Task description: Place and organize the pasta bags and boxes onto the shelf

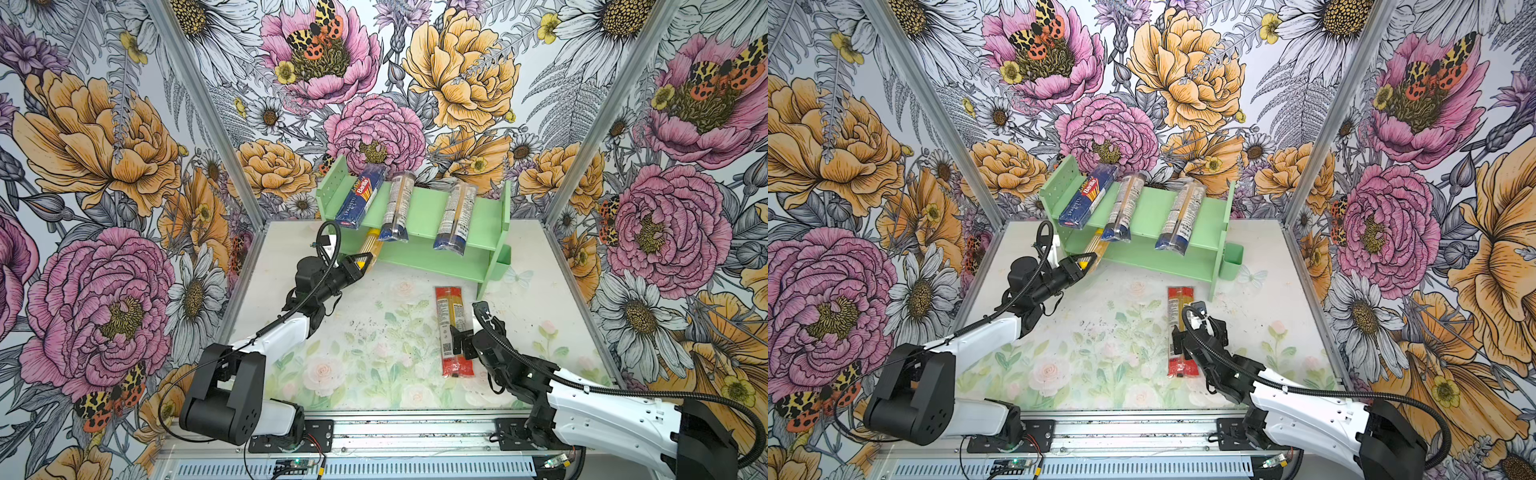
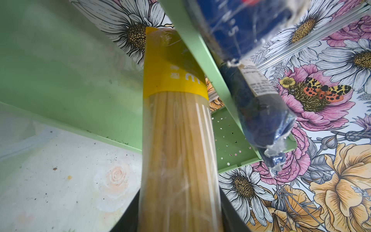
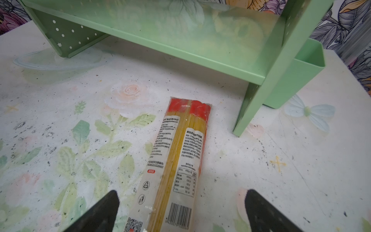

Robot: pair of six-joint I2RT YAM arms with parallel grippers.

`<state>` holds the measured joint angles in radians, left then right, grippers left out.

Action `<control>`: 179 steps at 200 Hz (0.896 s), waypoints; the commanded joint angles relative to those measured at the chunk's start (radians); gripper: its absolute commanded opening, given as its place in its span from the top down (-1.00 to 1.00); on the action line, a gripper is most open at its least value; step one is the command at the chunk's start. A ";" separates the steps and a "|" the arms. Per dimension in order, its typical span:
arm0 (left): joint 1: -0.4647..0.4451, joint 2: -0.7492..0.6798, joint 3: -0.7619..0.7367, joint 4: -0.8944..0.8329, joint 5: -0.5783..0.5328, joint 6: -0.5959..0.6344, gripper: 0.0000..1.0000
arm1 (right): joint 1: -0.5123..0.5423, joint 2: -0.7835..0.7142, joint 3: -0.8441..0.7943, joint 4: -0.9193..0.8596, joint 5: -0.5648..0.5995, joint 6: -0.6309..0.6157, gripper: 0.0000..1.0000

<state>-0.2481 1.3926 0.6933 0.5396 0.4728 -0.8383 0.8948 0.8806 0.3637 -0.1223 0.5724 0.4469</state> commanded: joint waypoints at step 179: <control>0.039 0.138 0.135 0.227 -0.019 0.111 0.91 | -0.017 -0.030 0.019 0.019 0.023 -0.002 -0.99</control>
<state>-0.2173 1.5562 0.7536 0.5873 0.4656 -0.7925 0.8837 0.8696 0.3637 -0.1223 0.5762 0.4469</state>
